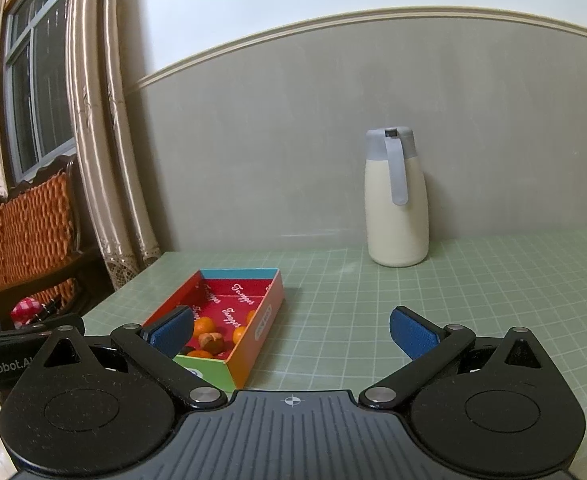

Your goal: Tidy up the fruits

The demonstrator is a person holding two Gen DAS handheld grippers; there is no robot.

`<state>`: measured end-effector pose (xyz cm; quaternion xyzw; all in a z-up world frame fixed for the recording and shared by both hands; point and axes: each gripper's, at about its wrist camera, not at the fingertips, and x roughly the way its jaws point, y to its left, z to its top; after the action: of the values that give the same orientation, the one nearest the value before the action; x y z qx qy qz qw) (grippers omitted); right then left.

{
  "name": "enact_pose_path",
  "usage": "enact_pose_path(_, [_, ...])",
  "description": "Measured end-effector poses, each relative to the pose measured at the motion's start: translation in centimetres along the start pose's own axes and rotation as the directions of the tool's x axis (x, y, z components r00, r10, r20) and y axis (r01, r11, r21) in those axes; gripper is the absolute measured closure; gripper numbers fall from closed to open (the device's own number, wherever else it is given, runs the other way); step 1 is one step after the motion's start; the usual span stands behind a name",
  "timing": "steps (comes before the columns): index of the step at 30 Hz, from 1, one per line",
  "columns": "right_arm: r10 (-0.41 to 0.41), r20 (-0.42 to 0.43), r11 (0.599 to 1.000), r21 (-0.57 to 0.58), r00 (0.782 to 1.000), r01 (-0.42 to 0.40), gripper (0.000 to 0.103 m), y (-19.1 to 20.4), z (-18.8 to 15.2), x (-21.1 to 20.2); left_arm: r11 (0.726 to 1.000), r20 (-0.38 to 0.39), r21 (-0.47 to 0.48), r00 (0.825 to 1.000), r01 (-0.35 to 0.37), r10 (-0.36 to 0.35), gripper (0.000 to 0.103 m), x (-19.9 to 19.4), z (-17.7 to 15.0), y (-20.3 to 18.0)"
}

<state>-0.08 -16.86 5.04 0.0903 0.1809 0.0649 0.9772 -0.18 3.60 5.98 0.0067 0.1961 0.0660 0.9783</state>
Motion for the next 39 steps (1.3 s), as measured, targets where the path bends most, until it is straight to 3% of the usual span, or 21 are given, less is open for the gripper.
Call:
enact_pose_path(34, [-0.006, -0.005, 1.000, -0.013, 1.000, 0.006, 0.000, 0.30, -0.32, 0.21, 1.000, -0.019, 0.005, 0.999, 0.027, -0.027, 0.006, 0.43, 0.05, 0.01])
enact_pose_path(39, [-0.018, -0.002, 1.000, -0.022, 1.000, 0.018, 0.000, 0.29, -0.25, 0.21, 0.999, -0.010, 0.018, 0.999, 0.045, -0.045, 0.011, 0.41, 0.02, -0.27])
